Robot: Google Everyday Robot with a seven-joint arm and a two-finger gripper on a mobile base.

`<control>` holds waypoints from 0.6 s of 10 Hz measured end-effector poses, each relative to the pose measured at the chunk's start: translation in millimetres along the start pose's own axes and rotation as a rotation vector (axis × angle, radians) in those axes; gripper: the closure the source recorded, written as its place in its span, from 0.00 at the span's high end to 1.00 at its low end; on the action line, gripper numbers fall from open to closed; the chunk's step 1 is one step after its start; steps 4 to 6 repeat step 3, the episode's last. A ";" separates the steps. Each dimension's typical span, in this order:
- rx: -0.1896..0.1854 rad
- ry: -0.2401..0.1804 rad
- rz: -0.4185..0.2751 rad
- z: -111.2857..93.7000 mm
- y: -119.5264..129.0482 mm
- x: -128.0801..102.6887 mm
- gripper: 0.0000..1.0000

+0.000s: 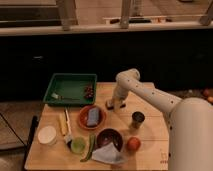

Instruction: Wipe table surface with eraser

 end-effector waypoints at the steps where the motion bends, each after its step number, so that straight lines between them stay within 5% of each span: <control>1: -0.001 0.000 -0.001 1.3 -0.8 1.4 0.23; 3: -0.003 -0.002 -0.003 2.8 -2.6 2.8 0.06; 6: -0.003 -0.002 -0.003 2.8 -2.6 2.8 0.06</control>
